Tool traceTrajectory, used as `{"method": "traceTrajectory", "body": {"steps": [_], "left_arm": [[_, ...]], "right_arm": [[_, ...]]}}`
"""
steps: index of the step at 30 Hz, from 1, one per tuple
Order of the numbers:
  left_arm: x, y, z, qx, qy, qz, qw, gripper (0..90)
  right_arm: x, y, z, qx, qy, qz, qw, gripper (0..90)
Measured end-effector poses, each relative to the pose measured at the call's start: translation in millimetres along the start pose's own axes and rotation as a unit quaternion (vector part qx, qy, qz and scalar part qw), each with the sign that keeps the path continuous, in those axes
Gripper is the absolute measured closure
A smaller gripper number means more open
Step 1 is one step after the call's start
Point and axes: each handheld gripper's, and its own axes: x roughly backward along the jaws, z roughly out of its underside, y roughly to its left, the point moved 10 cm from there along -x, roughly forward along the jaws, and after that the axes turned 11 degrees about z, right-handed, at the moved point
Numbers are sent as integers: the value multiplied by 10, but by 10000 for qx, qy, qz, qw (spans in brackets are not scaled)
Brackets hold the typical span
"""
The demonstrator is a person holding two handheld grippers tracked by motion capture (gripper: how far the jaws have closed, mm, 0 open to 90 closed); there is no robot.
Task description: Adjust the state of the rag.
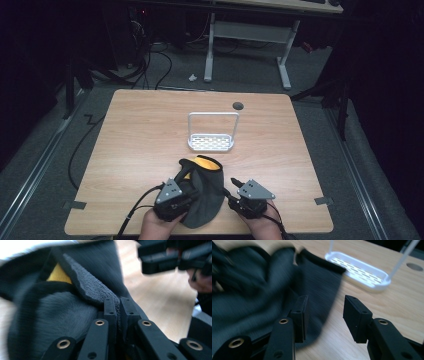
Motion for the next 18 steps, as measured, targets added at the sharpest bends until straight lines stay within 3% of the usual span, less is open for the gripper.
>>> {"method": "traceTrajectory", "body": {"steps": [3,6,8,12,14,16,18], "left_arm": [[-140,-75,50,-43,141,178,9997,839],[-151,-91,50,-86,164,246,9995,837],[-142,-89,59,-113,185,270,9994,835],[-143,-94,82,-182,230,310,9991,830],[-143,-96,84,-185,229,333,9990,823],[-133,-87,86,-178,228,323,9991,819],[-113,-75,89,-157,233,304,9991,797]], "right_arm": [[-3,102,-106,-73,-113,-156,9998,574],[-48,163,-127,-122,-90,-280,9995,575],[-152,244,-129,-259,-12,-497,9984,569],[-307,314,-118,-320,130,-661,9972,546],[-423,360,-120,-570,235,-846,9945,551],[-452,376,-112,-593,283,-867,9941,604],[-481,410,-90,-583,340,-932,9934,813]]}}
